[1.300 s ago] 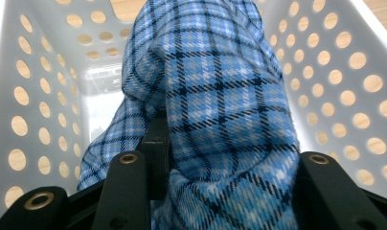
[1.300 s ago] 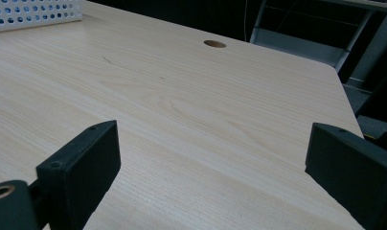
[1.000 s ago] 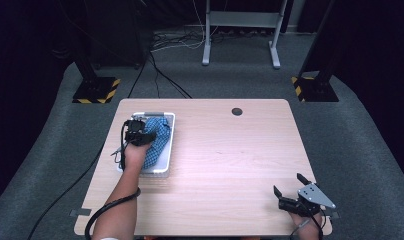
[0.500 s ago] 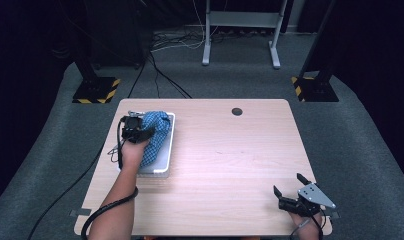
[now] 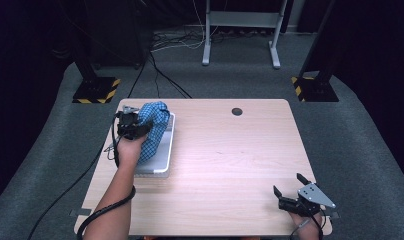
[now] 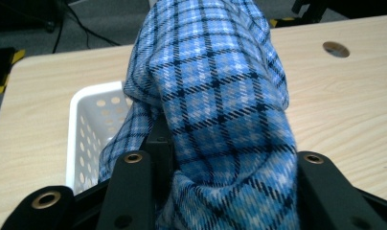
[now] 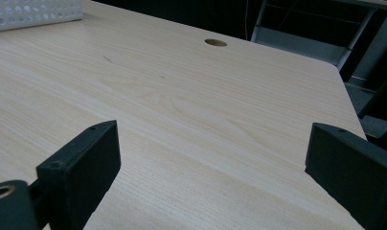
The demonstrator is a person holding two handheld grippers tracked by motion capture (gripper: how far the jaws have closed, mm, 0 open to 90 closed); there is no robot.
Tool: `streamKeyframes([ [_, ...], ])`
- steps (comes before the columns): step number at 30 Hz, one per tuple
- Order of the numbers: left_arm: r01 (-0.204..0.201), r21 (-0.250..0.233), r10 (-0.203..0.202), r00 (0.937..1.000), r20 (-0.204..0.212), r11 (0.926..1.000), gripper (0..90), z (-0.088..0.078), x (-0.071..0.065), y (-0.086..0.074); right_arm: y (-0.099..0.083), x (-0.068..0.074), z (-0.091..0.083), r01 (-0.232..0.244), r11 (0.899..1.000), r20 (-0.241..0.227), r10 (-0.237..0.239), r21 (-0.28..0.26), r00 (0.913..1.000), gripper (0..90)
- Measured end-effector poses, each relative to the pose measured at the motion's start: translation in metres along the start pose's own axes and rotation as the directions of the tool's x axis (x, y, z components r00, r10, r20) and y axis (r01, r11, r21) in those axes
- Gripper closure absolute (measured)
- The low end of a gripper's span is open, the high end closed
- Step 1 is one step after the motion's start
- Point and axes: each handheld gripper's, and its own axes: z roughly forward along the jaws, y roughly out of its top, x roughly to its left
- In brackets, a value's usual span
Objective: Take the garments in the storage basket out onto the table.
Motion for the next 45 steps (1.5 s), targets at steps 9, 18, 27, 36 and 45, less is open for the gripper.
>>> streamKeyframes([
  [9,-0.013,-0.058,0.014,0.9999,0.006,0.9982,58.7,-0.022,-0.007,0.012,0.000,0.000,0.000,-0.003,1.000,0.000,0.003,0.001,1.0000,3.9],
  [18,-0.012,-0.094,0.014,0.9998,0.014,0.9955,58.7,-0.035,-0.011,0.020,0.000,0.000,0.000,-0.004,1.000,0.002,0.004,0.001,1.0000,3.9],
  [27,-0.023,-0.129,0.025,0.9996,0.015,0.9914,58.7,-0.047,-0.016,0.027,0.000,0.000,0.000,-0.004,1.000,0.001,0.004,0.001,1.0000,3.9],
  [36,-0.049,-0.147,0.051,0.9986,0.010,0.9879,58.8,-0.055,-0.024,0.035,0.000,0.000,0.000,-0.005,1.000,0.001,0.005,0.000,1.0000,3.9],
  [45,-0.064,-0.165,0.066,0.9978,0.002,0.9842,58.8,-0.063,-0.028,0.042,0.000,0.000,0.000,-0.004,1.000,0.000,0.004,-0.002,1.0000,3.9],
])
